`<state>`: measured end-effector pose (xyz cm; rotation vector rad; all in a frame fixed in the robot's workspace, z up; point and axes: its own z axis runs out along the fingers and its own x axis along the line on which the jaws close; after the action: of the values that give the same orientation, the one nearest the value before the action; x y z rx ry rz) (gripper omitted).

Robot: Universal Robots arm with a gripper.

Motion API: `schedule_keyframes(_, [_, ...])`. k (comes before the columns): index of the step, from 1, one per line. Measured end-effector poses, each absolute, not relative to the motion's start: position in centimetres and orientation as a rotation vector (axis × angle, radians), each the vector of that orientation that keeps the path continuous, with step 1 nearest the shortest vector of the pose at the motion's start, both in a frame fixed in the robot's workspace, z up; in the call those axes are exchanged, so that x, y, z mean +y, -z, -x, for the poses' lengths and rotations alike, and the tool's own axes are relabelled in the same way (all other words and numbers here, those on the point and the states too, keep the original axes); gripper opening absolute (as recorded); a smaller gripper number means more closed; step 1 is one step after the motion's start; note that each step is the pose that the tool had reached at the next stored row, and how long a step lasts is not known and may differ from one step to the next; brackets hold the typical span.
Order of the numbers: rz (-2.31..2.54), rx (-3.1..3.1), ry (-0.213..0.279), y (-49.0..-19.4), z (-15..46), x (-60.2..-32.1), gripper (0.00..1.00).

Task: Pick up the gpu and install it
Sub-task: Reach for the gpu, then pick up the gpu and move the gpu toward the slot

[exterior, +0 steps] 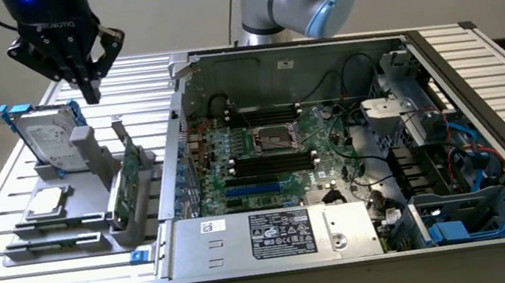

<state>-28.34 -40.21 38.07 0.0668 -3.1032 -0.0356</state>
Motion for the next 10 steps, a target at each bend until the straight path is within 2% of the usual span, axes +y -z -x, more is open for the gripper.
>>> schedule_keyframes(10, [-0.068,-3.106,0.034,-38.08,28.34,-40.20,0.11])
